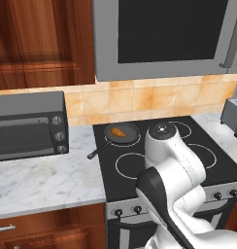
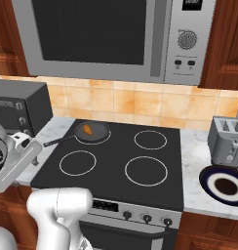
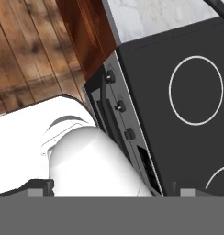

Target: Pick the croissant and place it on the pan. Then turn on the stove to warm the croissant.

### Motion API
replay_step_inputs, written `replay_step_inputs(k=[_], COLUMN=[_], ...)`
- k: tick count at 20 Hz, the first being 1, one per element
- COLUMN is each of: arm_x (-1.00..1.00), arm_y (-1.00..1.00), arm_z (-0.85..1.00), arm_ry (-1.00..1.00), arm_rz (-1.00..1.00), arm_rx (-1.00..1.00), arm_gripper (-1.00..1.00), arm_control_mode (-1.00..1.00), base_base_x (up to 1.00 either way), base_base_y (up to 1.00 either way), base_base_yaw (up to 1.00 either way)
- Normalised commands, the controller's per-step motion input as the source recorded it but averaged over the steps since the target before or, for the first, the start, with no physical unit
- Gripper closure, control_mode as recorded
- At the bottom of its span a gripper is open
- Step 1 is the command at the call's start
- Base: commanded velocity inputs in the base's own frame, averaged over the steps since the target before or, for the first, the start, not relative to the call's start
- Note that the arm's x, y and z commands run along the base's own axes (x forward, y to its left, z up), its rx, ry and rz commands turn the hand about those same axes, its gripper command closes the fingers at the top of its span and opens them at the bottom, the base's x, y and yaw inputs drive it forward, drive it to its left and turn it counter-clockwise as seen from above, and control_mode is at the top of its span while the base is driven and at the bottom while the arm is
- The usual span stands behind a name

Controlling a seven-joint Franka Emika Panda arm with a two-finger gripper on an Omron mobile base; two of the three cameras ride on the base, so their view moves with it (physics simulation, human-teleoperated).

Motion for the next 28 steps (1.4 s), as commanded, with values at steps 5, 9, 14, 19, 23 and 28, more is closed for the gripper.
replay_step_inputs(k=[5,9,14,19,23,28], arm_x=[0.0,0.0,0.0,0.0,0.0,0.0], arm_y=[0.0,0.0,0.0,0.0,0.0,0.0], arm_z=[-0.01,0.0,0.0,0.0,0.0,0.0], arm_ry=[0.0,0.0,0.0,0.0,0.0,0.0], arm_rz=[0.0,0.0,0.0,0.0,0.0,0.0], arm_rx=[0.0,0.0,0.0,0.0,0.0,0.0], arm_gripper=[-1.0,-1.0,-1.0,-1.0,-1.0,-1.0], arm_control_mode=[1.0,1.0,1.0,1.0,1.0,1.0], base_base_x=[-0.11,-0.37,-0.32,-0.19,-0.17,-0.18], base_base_y=[-0.01,-0.15,-0.2,-0.41,-0.56,-0.51], base_base_yaw=[0.0,-0.02,-0.04,-0.04,0.0,0.0])
